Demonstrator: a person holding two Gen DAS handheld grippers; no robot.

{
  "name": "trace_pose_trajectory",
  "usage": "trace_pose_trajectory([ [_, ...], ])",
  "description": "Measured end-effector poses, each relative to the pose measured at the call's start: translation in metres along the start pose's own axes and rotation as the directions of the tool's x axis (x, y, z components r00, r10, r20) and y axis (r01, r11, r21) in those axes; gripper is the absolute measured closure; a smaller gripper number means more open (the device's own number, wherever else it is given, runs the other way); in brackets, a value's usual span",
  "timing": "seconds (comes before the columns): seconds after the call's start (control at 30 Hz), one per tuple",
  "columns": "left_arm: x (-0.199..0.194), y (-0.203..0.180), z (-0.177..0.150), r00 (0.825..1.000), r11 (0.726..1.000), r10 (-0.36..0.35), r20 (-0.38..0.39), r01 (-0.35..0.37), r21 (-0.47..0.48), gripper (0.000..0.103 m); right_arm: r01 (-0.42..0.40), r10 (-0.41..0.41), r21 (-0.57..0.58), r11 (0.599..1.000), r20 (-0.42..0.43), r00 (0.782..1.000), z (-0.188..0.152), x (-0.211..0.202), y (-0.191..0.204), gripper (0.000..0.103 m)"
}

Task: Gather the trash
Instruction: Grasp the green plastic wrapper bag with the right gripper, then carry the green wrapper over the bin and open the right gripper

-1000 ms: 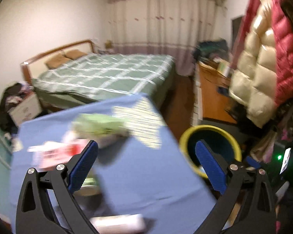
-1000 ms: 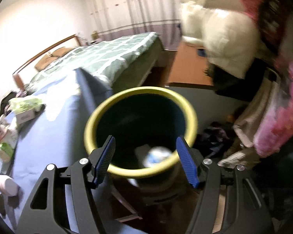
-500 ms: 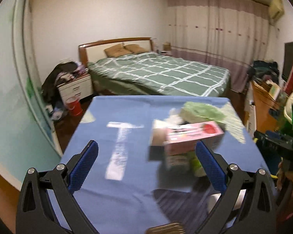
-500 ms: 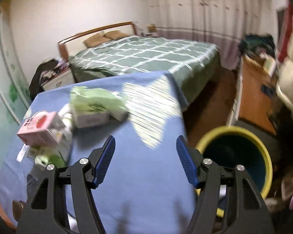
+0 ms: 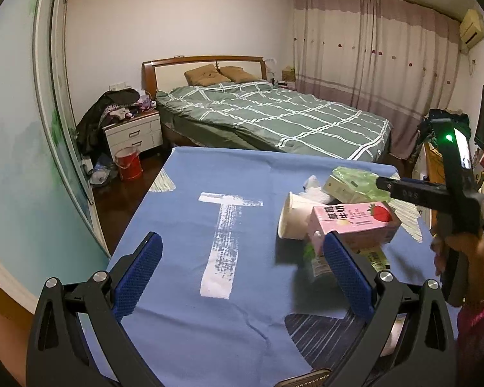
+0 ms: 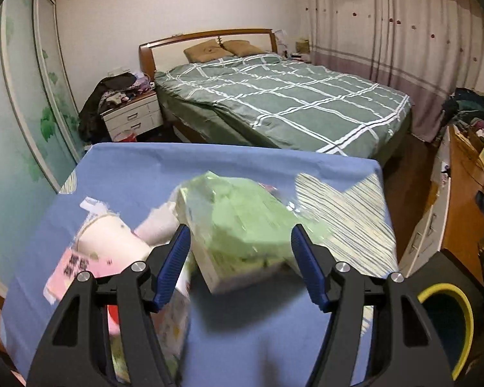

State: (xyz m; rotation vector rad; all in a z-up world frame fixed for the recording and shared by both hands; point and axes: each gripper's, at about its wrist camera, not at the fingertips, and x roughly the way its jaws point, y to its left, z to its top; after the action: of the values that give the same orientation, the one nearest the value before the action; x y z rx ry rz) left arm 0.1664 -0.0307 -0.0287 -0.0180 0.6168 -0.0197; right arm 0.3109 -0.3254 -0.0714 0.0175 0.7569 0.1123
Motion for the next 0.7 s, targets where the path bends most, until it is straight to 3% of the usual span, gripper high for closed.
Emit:
trace_pose_trajectory([
  [0.13,0.005,0.003,0.001,1.000,1.000,0.003,-0.008,-0.003,-0.007,0.005,-0.010,0.010,-0.006,1.000,-0.049,0.999,0.004,0.020,0.005,0.055],
  [0.3,0.012,0.004,-0.001,1.000,1.000,0.001,-0.018,-0.001,-0.010,0.005,-0.035,0.036,0.018,0.999,-0.088,0.995,0.002,0.034,0.001,0.089],
  [0.47,0.014,-0.001,-0.003,1.000,1.000,-0.007,-0.022,0.007,-0.005,0.005,-0.052,0.054,0.033,0.998,-0.055,0.997,0.000,0.024,-0.001,0.095],
  [0.7,0.004,-0.007,-0.003,1.000,1.000,-0.013,-0.005,0.013,0.005,0.005,-0.070,0.068,0.039,0.997,0.038,0.997,0.005,-0.024,-0.011,0.095],
])
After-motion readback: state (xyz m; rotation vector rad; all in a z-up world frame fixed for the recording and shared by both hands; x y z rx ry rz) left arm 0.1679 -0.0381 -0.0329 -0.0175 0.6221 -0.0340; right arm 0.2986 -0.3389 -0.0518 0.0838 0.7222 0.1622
